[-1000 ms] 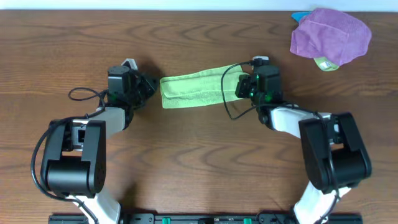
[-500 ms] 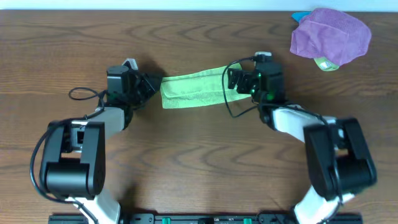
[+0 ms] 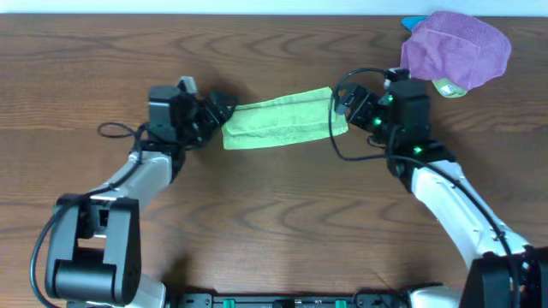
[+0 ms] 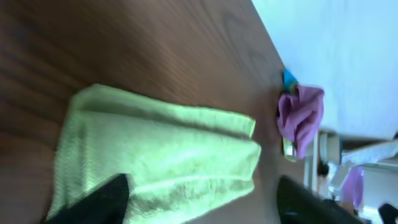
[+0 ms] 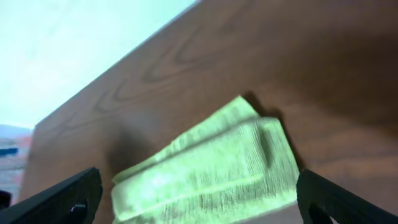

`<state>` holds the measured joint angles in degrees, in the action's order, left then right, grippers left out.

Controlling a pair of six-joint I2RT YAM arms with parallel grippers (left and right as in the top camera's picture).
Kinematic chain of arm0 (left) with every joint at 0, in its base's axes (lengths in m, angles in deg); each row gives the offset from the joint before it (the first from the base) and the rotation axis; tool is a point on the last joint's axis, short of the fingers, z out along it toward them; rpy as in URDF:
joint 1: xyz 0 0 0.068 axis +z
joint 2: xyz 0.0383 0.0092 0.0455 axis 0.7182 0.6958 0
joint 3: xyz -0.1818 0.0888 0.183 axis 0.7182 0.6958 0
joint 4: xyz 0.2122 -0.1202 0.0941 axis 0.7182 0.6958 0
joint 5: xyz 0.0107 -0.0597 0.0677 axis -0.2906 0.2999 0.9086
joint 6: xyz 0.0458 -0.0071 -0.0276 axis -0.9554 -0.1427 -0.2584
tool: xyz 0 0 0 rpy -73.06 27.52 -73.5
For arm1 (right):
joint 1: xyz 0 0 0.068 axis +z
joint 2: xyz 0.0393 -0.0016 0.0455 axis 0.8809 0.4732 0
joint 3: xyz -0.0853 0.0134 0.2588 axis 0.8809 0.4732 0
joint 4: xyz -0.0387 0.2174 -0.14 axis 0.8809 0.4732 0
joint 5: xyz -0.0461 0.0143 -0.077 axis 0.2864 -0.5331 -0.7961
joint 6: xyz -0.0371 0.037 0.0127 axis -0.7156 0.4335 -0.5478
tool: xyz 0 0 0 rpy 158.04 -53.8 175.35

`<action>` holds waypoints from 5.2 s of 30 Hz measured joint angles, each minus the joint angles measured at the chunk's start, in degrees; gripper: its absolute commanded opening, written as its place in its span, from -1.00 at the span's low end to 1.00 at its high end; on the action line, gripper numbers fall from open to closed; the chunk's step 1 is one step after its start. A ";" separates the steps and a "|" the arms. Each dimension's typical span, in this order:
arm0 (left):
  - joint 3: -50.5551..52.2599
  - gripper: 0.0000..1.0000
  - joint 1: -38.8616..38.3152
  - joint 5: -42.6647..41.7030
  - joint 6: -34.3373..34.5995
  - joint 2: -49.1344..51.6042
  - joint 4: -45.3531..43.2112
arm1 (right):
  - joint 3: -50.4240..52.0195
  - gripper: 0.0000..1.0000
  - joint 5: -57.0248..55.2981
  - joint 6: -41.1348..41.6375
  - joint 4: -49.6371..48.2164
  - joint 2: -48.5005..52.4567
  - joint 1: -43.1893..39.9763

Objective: Fold the cloth

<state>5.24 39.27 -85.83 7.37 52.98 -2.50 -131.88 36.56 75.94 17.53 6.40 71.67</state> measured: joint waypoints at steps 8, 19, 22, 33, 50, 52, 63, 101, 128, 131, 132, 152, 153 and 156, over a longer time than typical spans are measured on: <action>-0.11 -0.88 -5.84 6.38 0.85 1.16 -0.07 | 0.02 0.99 3.43 2.75 3.45 0.02 -3.61; -0.11 -0.88 -6.45 12.09 1.05 9.79 -1.99 | 0.00 0.98 6.86 3.41 -1.07 10.01 -4.46; -0.11 -0.88 -6.45 12.70 1.05 11.06 -2.12 | 0.00 0.98 8.00 3.52 -2.80 12.83 -4.46; -0.11 -0.88 -6.45 15.02 1.20 11.17 -1.99 | 0.00 0.99 10.12 4.79 -5.38 19.34 -4.46; -0.11 -0.88 -6.45 15.02 1.46 11.17 -1.95 | -0.52 0.59 12.26 7.39 -14.56 24.24 -2.05; -0.11 -0.88 -6.45 15.04 1.46 11.17 -1.97 | -0.85 0.47 12.55 7.85 -15.65 25.27 -1.68; -0.11 -0.88 -6.45 14.84 1.49 11.17 -1.92 | -0.79 -0.79 9.66 6.67 -23.19 29.33 -1.51; -3.76 -0.88 1.44 2.10 -4.96 11.17 12.98 | -6.88 -0.97 6.14 -18.91 -12.00 20.46 6.93; -9.22 -0.88 -0.22 6.08 -14.08 11.15 23.50 | -12.74 -0.97 8.20 -24.79 -6.40 18.73 18.91; -10.64 -0.88 -0.22 6.25 -16.22 11.15 26.27 | -12.74 -0.97 7.04 -25.07 -6.40 18.73 20.68; -11.08 -0.88 -0.22 6.27 -16.90 11.15 26.99 | -12.74 -0.97 6.88 -25.18 -6.45 18.73 21.18; -21.09 -0.88 2.71 16.39 -30.03 6.38 43.60 | -15.17 -0.97 1.57 -25.40 -6.67 18.73 26.71; -21.09 -0.88 3.37 16.85 -30.29 5.60 43.93 | -15.21 -0.97 1.55 -25.40 -6.67 18.73 26.71; -21.20 -0.88 5.38 18.14 -30.99 3.82 44.70 | -15.23 -0.97 1.33 -25.40 -6.67 18.73 26.80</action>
<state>-15.96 44.65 -67.69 -23.62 56.81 42.20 -147.11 37.90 50.55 10.86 25.13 98.46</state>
